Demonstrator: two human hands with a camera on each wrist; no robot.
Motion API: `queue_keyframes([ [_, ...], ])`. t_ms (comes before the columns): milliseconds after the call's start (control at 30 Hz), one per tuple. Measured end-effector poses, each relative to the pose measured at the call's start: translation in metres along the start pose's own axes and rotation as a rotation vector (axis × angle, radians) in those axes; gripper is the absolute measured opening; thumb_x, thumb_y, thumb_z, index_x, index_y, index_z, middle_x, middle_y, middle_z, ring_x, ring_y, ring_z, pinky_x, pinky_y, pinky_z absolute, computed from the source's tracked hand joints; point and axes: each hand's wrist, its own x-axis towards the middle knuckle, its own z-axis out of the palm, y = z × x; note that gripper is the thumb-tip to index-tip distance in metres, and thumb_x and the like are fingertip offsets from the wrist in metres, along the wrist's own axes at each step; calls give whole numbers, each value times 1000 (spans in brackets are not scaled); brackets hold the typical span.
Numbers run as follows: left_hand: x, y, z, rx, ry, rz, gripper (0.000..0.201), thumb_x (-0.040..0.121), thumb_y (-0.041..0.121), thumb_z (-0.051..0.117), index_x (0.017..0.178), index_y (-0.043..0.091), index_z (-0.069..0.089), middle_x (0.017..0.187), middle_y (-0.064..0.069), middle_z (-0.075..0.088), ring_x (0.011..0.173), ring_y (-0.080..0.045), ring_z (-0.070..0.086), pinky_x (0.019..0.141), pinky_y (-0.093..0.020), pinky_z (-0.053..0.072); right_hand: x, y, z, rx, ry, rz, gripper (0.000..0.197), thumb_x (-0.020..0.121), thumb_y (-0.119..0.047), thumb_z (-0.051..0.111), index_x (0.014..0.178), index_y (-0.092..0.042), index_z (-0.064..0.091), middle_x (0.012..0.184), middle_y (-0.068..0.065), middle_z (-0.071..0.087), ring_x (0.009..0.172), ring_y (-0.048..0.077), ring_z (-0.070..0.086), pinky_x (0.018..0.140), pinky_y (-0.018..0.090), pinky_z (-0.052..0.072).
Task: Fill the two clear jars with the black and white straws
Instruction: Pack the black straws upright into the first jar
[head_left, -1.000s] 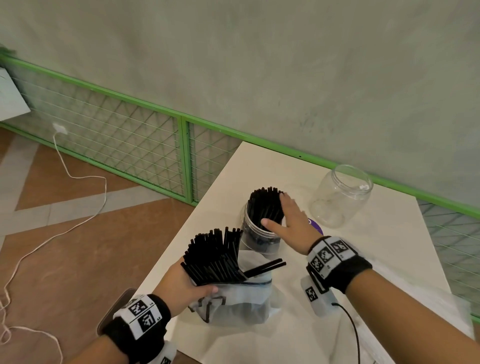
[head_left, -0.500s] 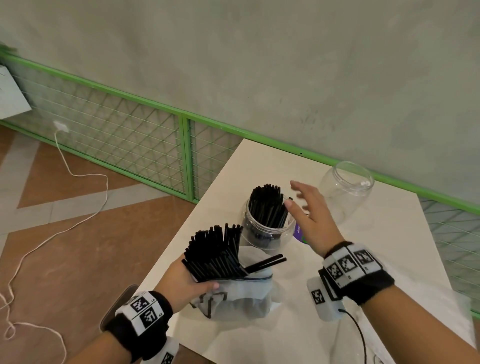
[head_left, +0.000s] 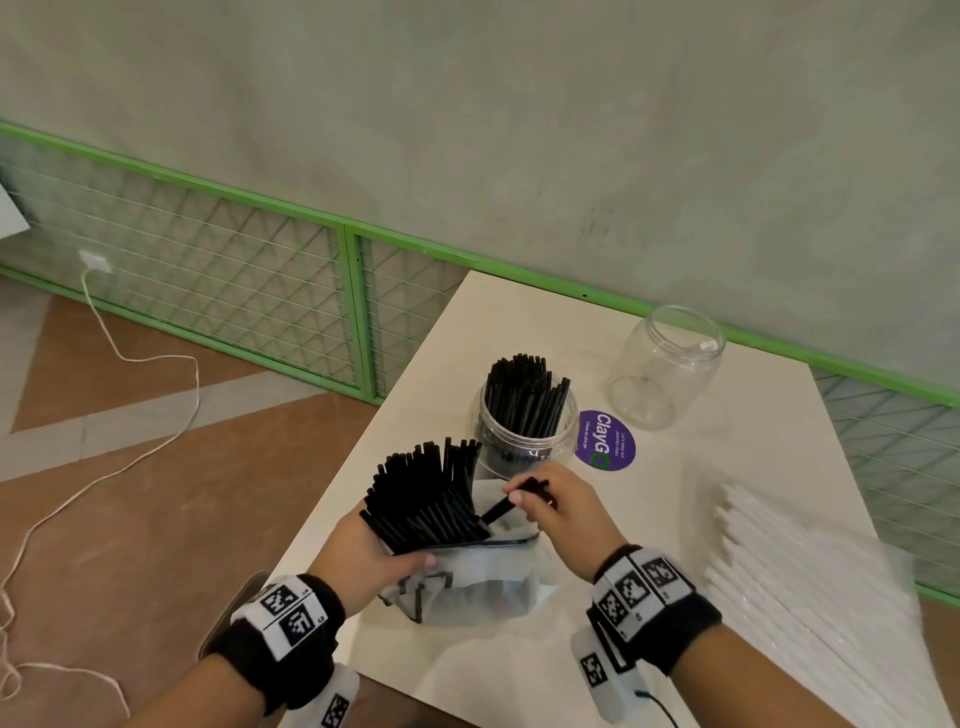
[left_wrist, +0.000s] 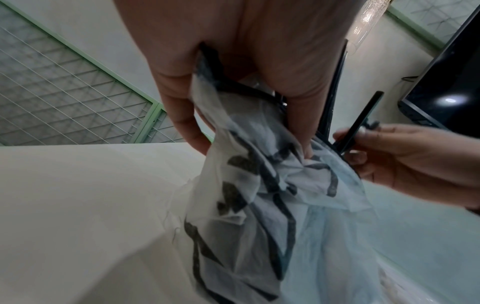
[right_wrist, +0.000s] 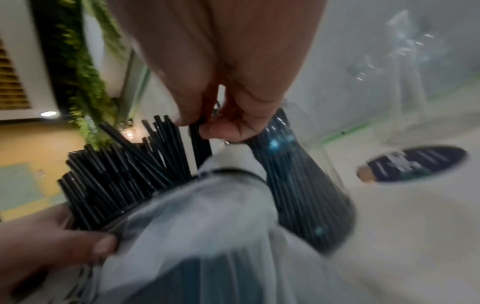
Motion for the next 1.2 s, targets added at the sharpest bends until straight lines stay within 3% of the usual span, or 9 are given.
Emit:
queue_keyframes([
  [167,-1,0,-1,-1,-22,-3,72,53,51,80,118,30,56,109,18,62,104,-4,57,93,-27,45,26,-37,-10,-304,-96,-125,28,97,-30,49,89,-5,58,88,4,48,79,18,51,70,26,40],
  [333,-2,3,0,1,-9,-21,62,63,34,85,118,28,56,109,17,61,104,-5,57,93,-26,45,15,-31,-1,-76,-74,-10,33,93,-50,45,100,-21,59,96,1,58,87,17,58,79,31,48],
  [433,-1,2,-1,6,-11,-21,63,58,45,82,114,33,56,107,18,62,102,-4,58,91,-27,46,-6,-15,7,122,-48,82,63,74,-68,46,126,-32,45,115,-12,50,104,6,51,83,18,42],
  [567,-1,-1,1,12,-14,-18,60,54,49,80,109,37,57,105,19,62,101,-3,58,88,-27,48,-8,-8,13,-25,-144,33,90,67,-53,73,143,-31,29,130,-19,42,111,-3,44,84,12,38],
  [667,-1,1,2,11,-15,-20,74,48,58,74,116,31,58,107,17,63,100,-1,59,88,-27,49,4,-20,19,-90,-181,-74,80,70,-35,80,136,-36,34,115,-27,45,107,-8,42,88,9,35],
  [767,-1,7,4,-1,2,-10,71,53,45,82,117,29,57,106,18,62,99,1,57,86,-22,46,14,-23,31,-174,-219,-16,73,72,-32,79,133,-31,40,115,-6,47,113,10,42,100,25,38],
  [867,-4,12,4,-9,79,4,60,61,26,87,111,33,55,101,21,60,93,7,55,83,-18,44,19,-22,35,-160,-139,-50,38,75,-31,77,106,-23,56,99,-5,49,100,15,48,89,26,43],
  [967,-6,8,3,-55,130,-11,57,62,24,86,110,33,57,100,18,64,92,10,58,81,-15,46,22,-21,30,-27,-35,-128,26,78,-30,76,79,-31,50,81,-9,50,84,13,50,73,23,41],
  [1200,-5,14,1,8,134,-29,57,65,26,84,112,32,52,95,25,54,89,3,53,74,-10,38,23,-25,26,349,77,41,8,83,-18,72,82,-24,66,75,-12,67,78,1,62,76,16,47],
])
